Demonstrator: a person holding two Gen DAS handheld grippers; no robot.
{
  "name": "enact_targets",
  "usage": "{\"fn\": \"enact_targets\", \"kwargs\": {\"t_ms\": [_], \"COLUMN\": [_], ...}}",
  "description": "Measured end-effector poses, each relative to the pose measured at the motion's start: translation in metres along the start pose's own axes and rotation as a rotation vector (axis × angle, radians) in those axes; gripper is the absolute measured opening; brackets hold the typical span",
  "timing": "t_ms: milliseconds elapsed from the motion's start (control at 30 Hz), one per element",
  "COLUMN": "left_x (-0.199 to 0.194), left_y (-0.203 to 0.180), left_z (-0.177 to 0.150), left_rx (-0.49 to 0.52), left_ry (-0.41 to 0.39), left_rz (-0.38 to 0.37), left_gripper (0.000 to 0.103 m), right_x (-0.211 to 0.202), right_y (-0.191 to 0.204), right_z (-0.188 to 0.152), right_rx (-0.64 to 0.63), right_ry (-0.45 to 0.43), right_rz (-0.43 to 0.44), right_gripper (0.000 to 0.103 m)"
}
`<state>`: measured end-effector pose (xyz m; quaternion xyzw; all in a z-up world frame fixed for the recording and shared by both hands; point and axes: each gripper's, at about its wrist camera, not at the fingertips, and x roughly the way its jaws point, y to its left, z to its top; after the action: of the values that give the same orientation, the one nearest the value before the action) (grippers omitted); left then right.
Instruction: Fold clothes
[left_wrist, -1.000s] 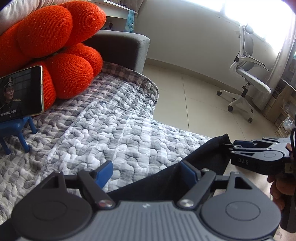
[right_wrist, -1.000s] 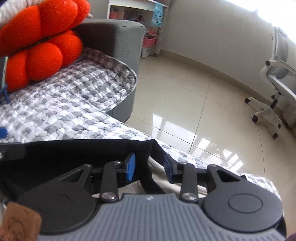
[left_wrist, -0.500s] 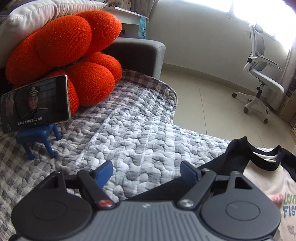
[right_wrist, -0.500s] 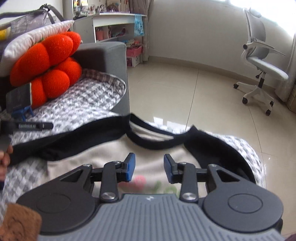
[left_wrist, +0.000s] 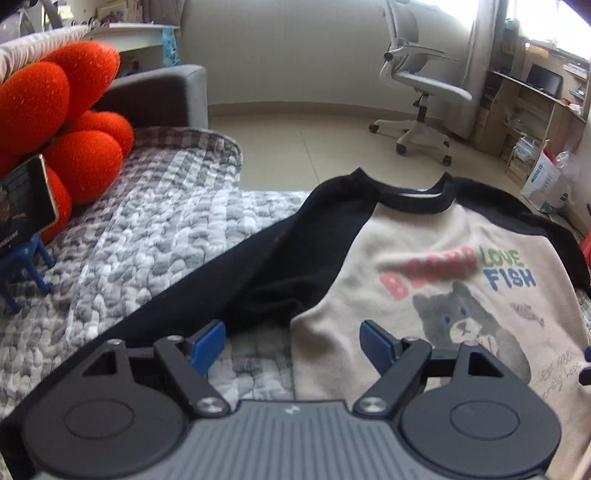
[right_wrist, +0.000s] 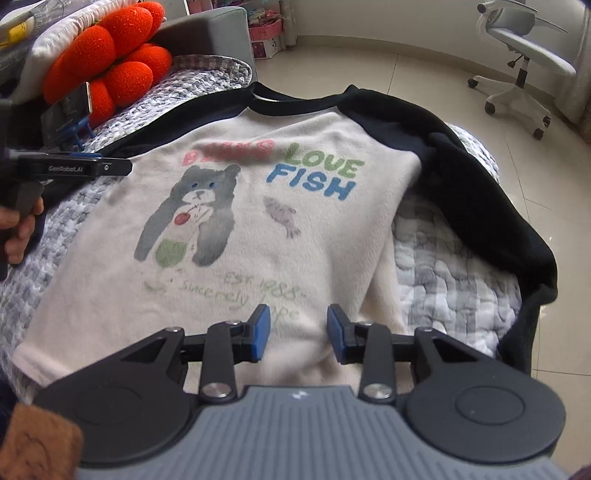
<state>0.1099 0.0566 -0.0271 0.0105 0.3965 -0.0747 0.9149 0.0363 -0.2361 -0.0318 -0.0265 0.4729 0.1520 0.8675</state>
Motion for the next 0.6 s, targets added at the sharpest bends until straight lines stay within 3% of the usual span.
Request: {"fn": "enact_targets", "kwargs": {"t_ms": [100, 267, 400, 500, 600], "left_x": [-0.024, -0.077, -0.111, -0.126, -0.137], "left_y": [-0.004, -0.003, 0.004, 0.003, 0.005], "left_z": [-0.007, -0.023, -0.053, -0.076, -0.102], "left_rx": [0.035, -0.045, -0.162, -0.19, -0.22], "left_ry": [-0.034, -0.089, -0.067, -0.042, -0.012], "left_rz": [0.009, 0.003, -0.05, -0.037, -0.044], "left_gripper": [0.081, 0.081, 0.081, 0.08, 0.08], "right_x": [-0.013, -0.047, -0.07, -0.086, -0.097], "right_y": [-0.008, -0.026, -0.034, -0.035, -0.024], "right_z": [-0.013, -0.038, -0.062, -0.082, -0.105], "right_rx": [0.011, 0.024, 0.055, 0.052, -0.04], "right_ry": [0.013, -0.023, -0.076, -0.134, -0.166], "right_rz": [-0.033, 0.032, 0.06, 0.062, 0.04], "right_gripper": [0.04, 0.04, 0.04, 0.04, 0.04]}}
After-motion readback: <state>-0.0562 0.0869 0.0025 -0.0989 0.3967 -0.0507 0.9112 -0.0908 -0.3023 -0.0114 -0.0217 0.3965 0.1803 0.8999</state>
